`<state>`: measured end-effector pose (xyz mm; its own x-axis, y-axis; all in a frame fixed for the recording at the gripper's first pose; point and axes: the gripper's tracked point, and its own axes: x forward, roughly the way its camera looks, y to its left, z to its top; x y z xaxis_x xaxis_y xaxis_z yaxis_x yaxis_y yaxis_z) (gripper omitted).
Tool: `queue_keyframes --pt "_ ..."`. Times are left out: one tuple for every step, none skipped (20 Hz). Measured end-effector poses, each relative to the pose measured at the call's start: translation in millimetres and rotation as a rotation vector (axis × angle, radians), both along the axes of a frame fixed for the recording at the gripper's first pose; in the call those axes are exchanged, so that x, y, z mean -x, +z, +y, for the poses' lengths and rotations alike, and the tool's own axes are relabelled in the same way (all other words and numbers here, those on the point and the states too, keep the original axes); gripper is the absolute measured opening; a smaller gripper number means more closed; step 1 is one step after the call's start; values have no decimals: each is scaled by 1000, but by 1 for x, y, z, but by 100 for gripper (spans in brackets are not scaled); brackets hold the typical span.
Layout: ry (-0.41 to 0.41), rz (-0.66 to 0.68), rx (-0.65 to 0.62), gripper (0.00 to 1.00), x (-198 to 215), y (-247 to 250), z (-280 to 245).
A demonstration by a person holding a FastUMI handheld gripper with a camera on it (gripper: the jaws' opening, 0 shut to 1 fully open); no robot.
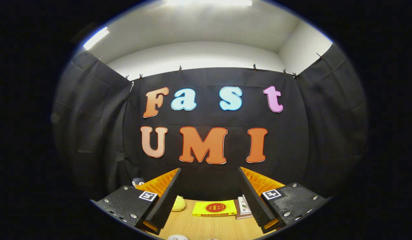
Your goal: Open the storage box then place both shoes into the box .Put the left shoe in first, then the right shoe, with the right side of both shoes facing outward in a uniform manner.
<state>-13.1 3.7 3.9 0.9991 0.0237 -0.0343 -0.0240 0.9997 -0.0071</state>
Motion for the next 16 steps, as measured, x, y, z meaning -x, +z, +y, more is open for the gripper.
queue_keyframes --pt "5 1 -3 98 0 -1 1" --pt "12 3 -8 98 0 -4 3" --pt "23 9 -14 98 0 -6 7" --pt "34 19 -20 98 0 -11 10" --pt "51 32 -27 99 0 -16 15" --pt "70 48 -37 98 0 -22 21" --pt "97 68 -50 99 2 -30 30" --pt "127 94 -66 98 3 -39 39" --pt "162 126 -86 98 5 -51 49" --pt "199 164 -108 98 9 -63 61" --pt "235 208 -134 98 11 -79 74" --pt "270 254 -160 99 13 -94 87" --pt "310 302 -187 99 17 -109 101" --pt "348 349 -211 99 22 -123 114" --pt "385 396 -233 99 25 -138 128" --pt "424 445 -257 99 29 -151 142"
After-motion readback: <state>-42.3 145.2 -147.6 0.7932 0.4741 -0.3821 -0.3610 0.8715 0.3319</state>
